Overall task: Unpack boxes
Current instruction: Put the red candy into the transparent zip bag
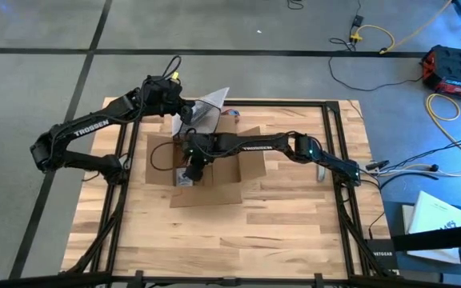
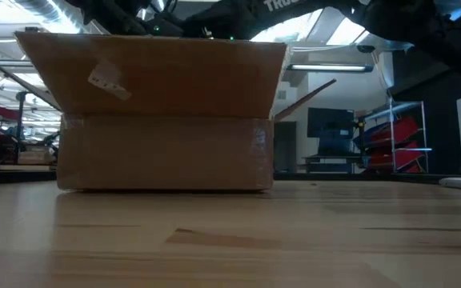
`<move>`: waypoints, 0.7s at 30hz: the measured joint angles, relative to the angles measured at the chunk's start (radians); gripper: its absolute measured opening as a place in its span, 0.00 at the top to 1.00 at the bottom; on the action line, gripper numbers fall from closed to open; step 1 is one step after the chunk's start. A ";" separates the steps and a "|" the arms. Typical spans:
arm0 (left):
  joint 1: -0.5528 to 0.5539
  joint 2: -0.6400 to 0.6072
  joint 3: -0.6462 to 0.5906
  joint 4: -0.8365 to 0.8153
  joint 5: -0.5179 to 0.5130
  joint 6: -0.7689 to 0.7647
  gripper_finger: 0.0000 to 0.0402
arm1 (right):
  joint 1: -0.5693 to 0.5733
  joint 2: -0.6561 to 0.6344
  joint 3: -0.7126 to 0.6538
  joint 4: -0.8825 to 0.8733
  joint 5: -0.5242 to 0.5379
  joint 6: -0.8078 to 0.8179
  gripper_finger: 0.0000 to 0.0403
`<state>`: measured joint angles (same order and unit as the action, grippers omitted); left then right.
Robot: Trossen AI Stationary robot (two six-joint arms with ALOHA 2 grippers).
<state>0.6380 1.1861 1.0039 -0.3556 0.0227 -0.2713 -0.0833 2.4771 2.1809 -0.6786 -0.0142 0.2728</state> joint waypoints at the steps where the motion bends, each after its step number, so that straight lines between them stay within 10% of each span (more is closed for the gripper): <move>1: 0.009 0.000 0.000 0.000 0.000 0.006 1.00 | 0.001 0.000 0.010 -0.014 -0.016 -0.002 0.92; 21: 0.116 -0.006 0.000 -0.020 0.000 0.025 1.00 | 0.038 -0.076 0.174 -0.202 -0.086 -0.034 0.92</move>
<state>0.7536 1.1805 1.0039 -0.3752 0.0231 -0.2466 -0.0452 2.4008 2.3547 -0.8803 -0.1005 0.2390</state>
